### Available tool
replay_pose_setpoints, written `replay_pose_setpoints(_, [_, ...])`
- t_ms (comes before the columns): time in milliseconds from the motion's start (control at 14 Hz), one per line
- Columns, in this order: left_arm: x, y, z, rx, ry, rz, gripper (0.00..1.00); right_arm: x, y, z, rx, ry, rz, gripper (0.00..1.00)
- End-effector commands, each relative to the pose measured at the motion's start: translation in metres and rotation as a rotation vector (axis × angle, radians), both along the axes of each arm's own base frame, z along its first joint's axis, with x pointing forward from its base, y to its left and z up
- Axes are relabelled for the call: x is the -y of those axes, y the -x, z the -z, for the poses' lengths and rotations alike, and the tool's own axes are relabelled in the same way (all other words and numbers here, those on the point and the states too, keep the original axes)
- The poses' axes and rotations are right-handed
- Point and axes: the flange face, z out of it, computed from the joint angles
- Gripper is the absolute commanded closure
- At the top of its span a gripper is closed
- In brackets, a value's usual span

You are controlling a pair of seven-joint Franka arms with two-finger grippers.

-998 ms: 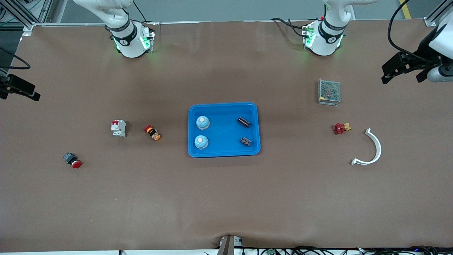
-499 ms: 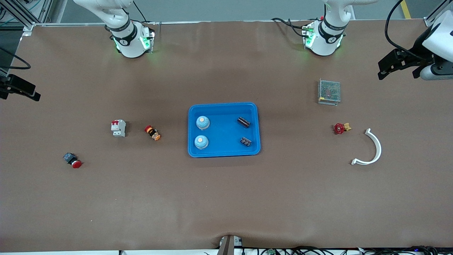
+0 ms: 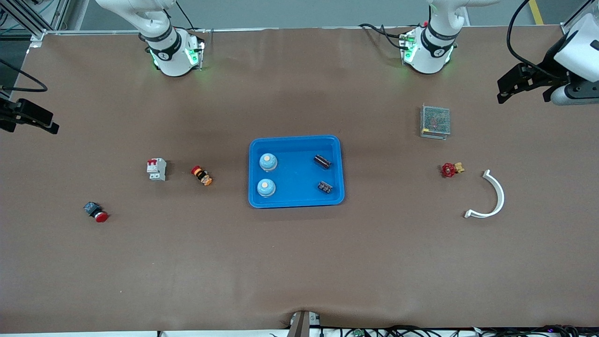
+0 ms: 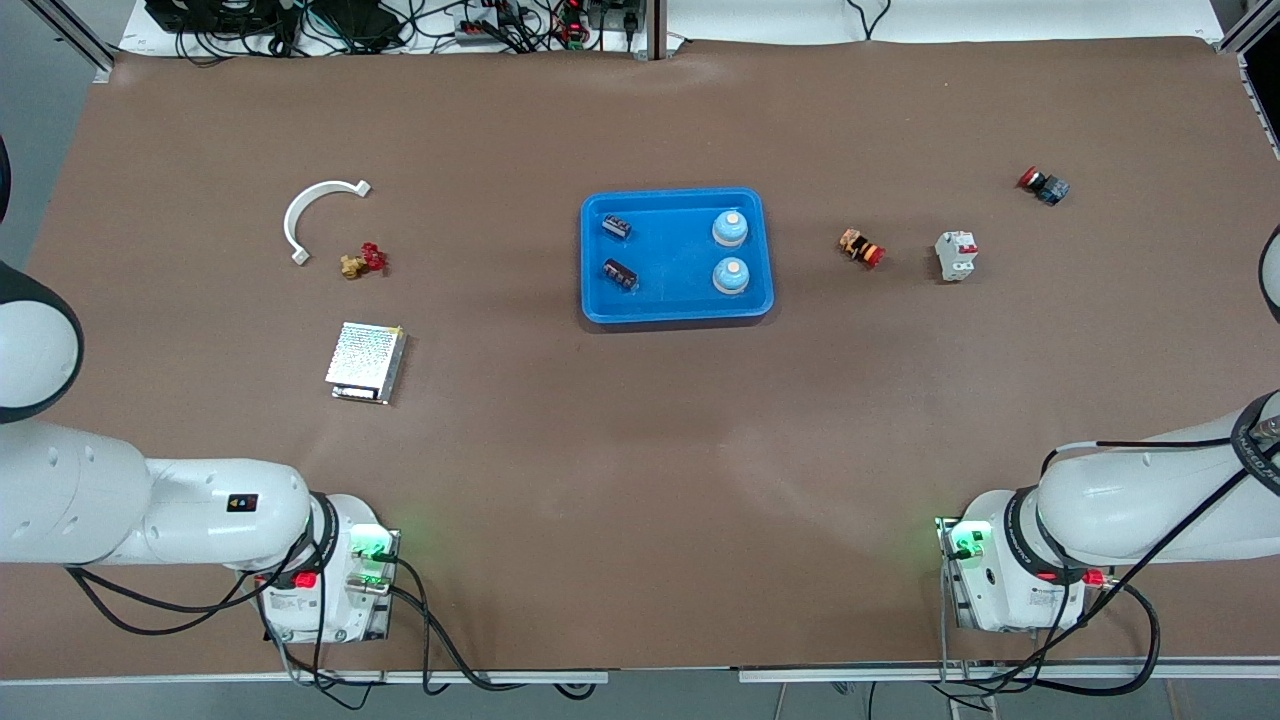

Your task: Place electrolytic capacitor and blue bell in tray

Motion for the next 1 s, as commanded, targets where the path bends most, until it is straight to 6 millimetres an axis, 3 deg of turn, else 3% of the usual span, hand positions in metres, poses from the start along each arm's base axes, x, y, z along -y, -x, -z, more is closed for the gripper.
replay_pose_setpoints(0, [0.006,0.006,-0.005,-0.006,0.010,0.014,0.00,0.001,-0.001,0.000,0.002,0.012,0.001,0.00])
replay_pose_setpoints(143, [0.007,0.006,-0.006,-0.004,0.010,0.016,0.00,0.001,-0.001,-0.001,0.003,0.012,0.001,0.00])
replay_pose_setpoints(356, [0.006,0.008,-0.032,0.055,0.021,0.011,0.00,0.002,-0.001,-0.001,0.003,0.014,0.003,0.00])
replay_pose_setpoints(926, [-0.007,0.007,-0.034,0.060,0.009,-0.017,0.00,0.004,-0.001,0.004,-0.008,0.011,0.006,0.00])
